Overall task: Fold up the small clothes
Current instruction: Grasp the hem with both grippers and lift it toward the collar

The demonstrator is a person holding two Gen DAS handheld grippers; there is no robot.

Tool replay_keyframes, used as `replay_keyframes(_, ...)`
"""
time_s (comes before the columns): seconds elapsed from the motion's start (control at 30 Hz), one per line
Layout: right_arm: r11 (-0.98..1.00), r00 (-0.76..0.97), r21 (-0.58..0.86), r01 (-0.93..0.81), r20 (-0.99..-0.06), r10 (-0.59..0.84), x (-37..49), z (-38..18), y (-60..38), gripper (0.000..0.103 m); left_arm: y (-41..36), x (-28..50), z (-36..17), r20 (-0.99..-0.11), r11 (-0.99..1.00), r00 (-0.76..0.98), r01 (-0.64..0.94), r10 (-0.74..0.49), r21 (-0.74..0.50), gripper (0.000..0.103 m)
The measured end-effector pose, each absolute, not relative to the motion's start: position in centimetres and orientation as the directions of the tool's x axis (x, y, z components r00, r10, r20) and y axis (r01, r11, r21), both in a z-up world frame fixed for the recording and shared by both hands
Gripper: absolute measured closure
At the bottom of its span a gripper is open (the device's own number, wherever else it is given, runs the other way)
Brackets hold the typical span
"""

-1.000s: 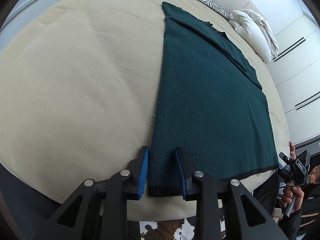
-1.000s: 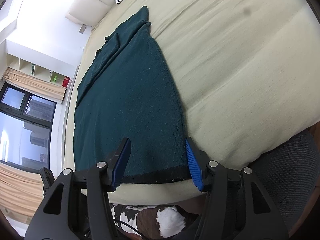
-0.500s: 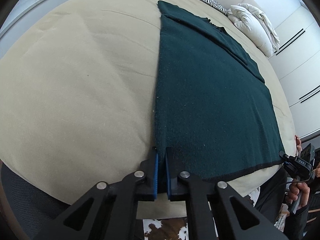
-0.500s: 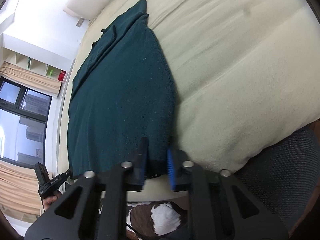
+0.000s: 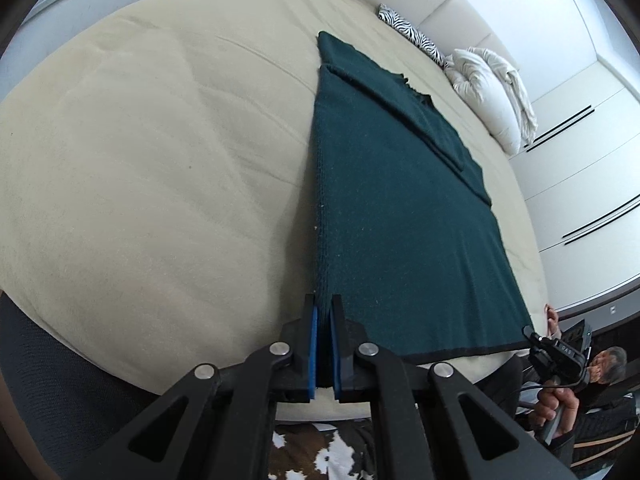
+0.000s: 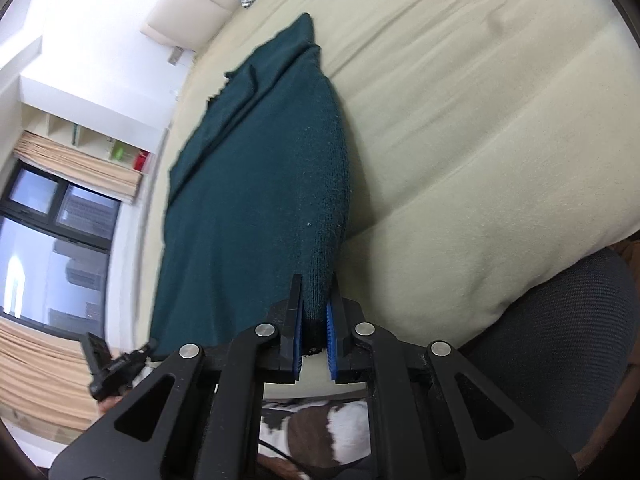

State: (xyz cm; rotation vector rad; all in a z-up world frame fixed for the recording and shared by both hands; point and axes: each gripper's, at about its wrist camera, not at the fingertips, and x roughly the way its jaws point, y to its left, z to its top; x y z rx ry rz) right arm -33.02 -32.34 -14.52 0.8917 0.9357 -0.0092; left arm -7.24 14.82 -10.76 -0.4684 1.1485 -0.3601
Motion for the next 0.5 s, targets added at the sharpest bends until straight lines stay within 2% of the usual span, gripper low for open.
replay_keyframes(0.27, 0.665, 0.585, 0.640, 0.384, -0.726, 0.361, -33.0, -15.4, -32.0, 0.095, 15.3, -7.1, -11.4, -0.778, 0.840, 0.374, 0.007, -0.505, -0.542, 0.097)
replay_keyframes(0.37, 0.659, 0.622, 0.666, 0.350, -0.691, 0.368, -33.2, -14.4, -32.1, 0.095, 15.5, -7.1, -11.5, -0.764, 0.822, 0.374, -0.007, -0.526, -0.569, 0.097)
replay_keyframes(0.5, 0.602, 0.695, 0.744, 0.289, -0.596, 0.403, -33.9, -13.0, -32.9, 0.095, 16.0, -6.8, -10.0, -0.719, 0.788, 0.406, 0.006, -0.564, -0.615, 0.097)
